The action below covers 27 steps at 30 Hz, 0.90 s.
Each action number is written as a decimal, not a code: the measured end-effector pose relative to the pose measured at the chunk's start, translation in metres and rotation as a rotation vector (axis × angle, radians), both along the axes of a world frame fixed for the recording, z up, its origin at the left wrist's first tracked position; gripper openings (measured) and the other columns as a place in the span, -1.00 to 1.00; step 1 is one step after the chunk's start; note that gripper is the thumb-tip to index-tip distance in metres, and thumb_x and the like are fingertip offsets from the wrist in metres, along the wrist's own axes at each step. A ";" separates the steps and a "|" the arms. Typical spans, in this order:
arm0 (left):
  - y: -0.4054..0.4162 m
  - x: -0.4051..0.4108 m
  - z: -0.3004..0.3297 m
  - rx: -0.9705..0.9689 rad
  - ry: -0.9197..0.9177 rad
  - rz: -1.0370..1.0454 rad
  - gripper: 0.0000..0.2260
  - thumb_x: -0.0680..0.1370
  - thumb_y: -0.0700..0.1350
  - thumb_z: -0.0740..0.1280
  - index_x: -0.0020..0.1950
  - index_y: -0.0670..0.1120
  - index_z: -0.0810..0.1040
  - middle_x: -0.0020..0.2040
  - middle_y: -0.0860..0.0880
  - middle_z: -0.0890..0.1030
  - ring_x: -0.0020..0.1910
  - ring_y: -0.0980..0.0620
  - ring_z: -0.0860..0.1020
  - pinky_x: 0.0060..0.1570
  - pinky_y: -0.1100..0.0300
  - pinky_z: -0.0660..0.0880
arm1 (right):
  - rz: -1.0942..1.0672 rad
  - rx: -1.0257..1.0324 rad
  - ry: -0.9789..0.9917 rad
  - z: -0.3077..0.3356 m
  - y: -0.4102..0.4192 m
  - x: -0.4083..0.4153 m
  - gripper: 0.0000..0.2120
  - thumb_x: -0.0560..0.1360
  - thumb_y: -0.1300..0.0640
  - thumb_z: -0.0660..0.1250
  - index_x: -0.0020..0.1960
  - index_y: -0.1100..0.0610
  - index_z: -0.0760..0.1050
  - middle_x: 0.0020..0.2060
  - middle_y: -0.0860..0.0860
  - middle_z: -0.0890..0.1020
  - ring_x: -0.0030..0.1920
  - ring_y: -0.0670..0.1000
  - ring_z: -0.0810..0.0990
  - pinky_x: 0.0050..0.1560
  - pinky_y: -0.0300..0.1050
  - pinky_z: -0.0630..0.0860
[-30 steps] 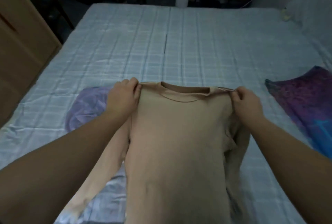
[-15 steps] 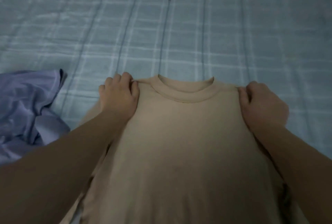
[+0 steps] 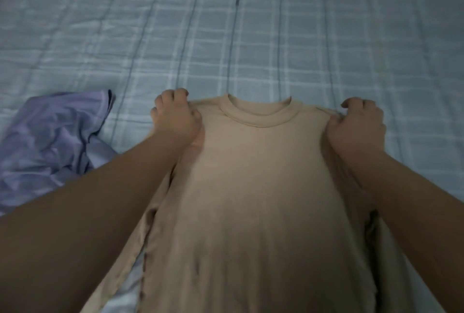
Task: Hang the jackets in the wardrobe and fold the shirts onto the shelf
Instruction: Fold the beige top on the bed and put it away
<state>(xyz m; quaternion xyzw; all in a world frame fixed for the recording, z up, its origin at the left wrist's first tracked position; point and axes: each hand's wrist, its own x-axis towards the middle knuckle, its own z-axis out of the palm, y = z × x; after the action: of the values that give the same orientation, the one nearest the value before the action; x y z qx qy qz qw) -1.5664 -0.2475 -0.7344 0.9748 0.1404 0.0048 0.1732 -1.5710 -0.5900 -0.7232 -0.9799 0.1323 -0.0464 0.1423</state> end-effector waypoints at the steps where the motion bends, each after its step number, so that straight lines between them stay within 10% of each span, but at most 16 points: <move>1: 0.001 -0.015 0.011 -0.041 -0.051 -0.049 -0.60 0.49 -0.14 0.25 0.33 -0.14 0.43 0.30 -0.21 0.43 0.32 -0.23 0.33 0.29 -0.09 0.27 | 0.024 0.092 -0.034 0.010 0.004 -0.019 -0.69 0.48 0.17 0.24 0.21 0.19 0.44 0.17 0.23 0.47 0.22 0.28 0.40 0.19 0.19 0.37; 8: 0.008 -0.232 0.037 -0.212 -0.124 -0.359 -0.59 0.43 -0.21 0.21 0.28 -0.20 0.47 0.23 -0.22 0.49 0.25 -0.21 0.40 0.36 0.11 0.20 | 0.045 0.385 -0.067 0.040 0.029 -0.251 -0.67 0.47 0.28 0.22 0.22 0.13 0.47 0.13 0.10 0.53 0.17 0.13 0.47 0.25 0.03 0.37; 15: 0.028 -0.437 0.012 -0.188 0.134 -0.746 -0.58 0.61 -0.04 0.17 0.46 -0.10 0.40 0.50 -0.14 0.34 0.52 -0.16 0.23 0.48 -0.07 0.18 | 0.285 0.131 0.318 0.015 0.020 -0.457 -0.30 0.26 0.10 0.23 0.40 0.21 0.43 0.41 0.22 0.42 0.38 0.23 0.38 0.40 0.04 0.24; 22: 0.034 -0.470 0.004 0.161 0.329 -0.913 -0.27 0.51 0.22 0.21 0.61 0.03 0.06 0.58 -0.12 0.18 0.53 -0.21 0.18 0.46 -0.16 0.08 | 0.557 -0.133 0.479 0.003 0.013 -0.492 -0.10 0.25 0.22 0.35 0.57 0.11 0.17 0.52 0.16 0.28 0.47 0.24 0.28 0.43 0.22 0.23; 27: 0.028 -0.479 0.007 0.208 0.292 -0.917 -0.16 0.39 -0.19 0.36 0.61 0.01 0.05 0.57 -0.13 0.20 0.51 -0.22 0.22 0.44 -0.16 0.02 | 0.552 -0.147 0.487 -0.001 0.009 -0.487 -0.06 0.25 0.38 0.32 0.59 0.07 0.14 0.53 0.11 0.26 0.51 0.18 0.25 0.43 0.21 0.28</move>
<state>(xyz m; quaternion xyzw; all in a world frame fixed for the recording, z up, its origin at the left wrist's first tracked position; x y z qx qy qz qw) -2.0449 -0.2197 -0.7271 0.9388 -0.2816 -0.1948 0.0380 -2.0585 -0.5814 -0.7240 -0.9685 -0.1106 0.2187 0.0430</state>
